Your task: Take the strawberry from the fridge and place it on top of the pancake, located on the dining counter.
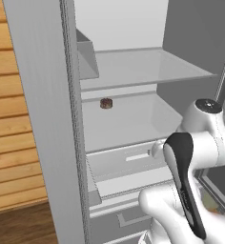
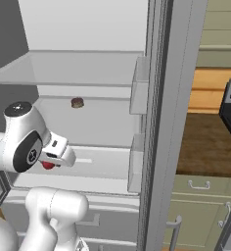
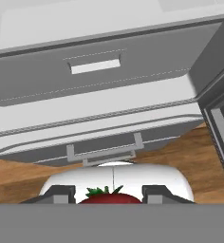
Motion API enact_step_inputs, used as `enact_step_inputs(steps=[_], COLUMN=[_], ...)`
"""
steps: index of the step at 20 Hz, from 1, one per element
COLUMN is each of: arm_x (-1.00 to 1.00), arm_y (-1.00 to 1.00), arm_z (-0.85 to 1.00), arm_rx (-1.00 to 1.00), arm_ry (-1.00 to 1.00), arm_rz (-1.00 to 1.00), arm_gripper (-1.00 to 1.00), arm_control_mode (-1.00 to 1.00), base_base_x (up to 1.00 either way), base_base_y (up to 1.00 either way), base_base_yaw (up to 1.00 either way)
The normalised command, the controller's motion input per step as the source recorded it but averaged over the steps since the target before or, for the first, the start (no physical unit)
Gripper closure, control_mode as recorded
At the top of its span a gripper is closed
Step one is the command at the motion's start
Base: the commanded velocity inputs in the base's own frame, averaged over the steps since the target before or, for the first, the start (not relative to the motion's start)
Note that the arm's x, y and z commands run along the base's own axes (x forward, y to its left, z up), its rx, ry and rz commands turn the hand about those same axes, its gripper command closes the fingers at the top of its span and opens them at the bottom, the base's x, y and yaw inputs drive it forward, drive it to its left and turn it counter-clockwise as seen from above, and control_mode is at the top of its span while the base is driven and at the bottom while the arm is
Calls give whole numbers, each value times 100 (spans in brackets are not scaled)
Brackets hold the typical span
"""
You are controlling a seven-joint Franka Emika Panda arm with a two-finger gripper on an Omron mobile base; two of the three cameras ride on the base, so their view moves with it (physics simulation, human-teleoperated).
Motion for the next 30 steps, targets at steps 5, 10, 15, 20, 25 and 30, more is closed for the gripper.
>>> enact_step_inputs(steps=[5, 10, 15, 20, 25, 30], arm_x=[0, 0, -6, 0, 0, 0], arm_y=[0, 0, 0, 0, 0, 0], arm_z=[-43, 0, 0, 0, 0, 0], arm_rx=[1, 0, 0, 0, 0, 0], arm_ry=[2, 0, 0, 0, 0, 0], arm_rz=[-2, 0, 0, 0, 0, 0], arm_gripper=[100, 100, 100, 100, 100, 100], arm_control_mode=[-100, -100, -100, 100, 100, 100], base_base_x=[0, 0, 0, -29, -49, -89], base_base_y=[0, 0, 0, 0, -8, -9], base_base_yaw=[0, 0, 0, 27, 36, 48])
